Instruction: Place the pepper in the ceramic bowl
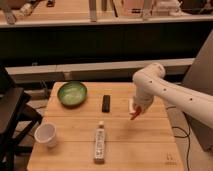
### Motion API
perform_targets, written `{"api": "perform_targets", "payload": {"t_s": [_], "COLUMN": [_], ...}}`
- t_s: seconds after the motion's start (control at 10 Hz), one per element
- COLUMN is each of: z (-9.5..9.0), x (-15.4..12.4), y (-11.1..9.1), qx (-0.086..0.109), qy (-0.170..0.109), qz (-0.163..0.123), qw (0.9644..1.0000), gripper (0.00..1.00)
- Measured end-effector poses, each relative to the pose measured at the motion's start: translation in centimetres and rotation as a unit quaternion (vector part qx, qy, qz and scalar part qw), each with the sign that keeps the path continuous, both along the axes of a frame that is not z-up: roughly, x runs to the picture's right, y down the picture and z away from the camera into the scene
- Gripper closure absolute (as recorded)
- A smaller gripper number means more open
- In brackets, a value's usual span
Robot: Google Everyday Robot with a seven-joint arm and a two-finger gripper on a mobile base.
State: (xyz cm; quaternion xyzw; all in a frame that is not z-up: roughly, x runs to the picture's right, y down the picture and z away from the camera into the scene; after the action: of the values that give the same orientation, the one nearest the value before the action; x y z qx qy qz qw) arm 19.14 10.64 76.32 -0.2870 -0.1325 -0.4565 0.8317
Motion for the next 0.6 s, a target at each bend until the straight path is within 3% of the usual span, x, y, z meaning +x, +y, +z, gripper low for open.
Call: {"api": "perform_targets", "payload": {"t_s": [0.6], "z": [0.8], "x": [-2.8], "y": [-2.6], "qx": [0.014], "qy": [-0.017], "qz": [-0.031], "qw": [0.9993], "gripper": [0.98]}}
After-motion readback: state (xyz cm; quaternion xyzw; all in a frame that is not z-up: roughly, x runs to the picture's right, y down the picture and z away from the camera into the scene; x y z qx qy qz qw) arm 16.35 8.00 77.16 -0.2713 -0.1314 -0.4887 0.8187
